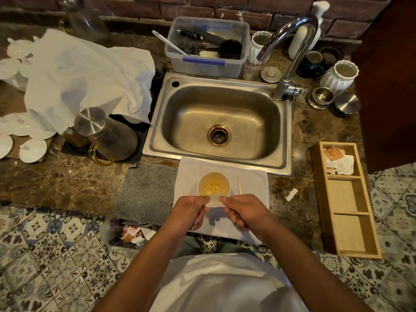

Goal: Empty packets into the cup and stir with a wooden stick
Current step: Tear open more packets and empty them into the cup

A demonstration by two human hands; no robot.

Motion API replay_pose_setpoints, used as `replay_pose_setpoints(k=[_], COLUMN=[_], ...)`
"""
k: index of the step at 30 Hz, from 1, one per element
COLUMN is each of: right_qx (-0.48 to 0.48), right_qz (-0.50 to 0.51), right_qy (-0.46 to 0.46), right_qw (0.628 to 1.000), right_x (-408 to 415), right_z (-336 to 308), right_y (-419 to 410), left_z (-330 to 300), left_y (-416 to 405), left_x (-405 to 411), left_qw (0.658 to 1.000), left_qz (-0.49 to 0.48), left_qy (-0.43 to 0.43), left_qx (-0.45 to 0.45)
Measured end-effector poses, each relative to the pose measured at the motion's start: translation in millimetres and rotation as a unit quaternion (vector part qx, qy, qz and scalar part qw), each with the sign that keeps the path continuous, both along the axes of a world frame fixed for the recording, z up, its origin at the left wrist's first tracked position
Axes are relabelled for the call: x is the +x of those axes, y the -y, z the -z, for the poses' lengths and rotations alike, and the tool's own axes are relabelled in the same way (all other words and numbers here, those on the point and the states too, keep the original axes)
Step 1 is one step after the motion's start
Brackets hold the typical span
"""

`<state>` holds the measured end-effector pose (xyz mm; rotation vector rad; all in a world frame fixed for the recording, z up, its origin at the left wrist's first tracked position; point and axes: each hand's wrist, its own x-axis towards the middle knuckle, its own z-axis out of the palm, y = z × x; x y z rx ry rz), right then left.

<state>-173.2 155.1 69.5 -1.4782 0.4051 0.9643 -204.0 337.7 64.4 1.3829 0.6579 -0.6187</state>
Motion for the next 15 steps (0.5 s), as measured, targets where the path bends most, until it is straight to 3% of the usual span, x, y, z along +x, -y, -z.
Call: replay_pose_setpoints(k=[8,15], right_qx=[-0.008,-0.03], right_qz=[0.001,-0.028], right_qy=[0.025,0.05], right_qw=[1.0,0.998], right_x=[1.4,4.7], right_z=[-2.2,-5.2], right_y=[-1.2,-0.5], left_z=[-1.8,-5.6], left_y=[0.5,-0.7], left_x=[-0.7,0.3], left_qw=[1.0,1.0], left_qz=[-0.007,0.015], left_qy=[-0.022,0.011], left_qx=[-0.015,-0.001])
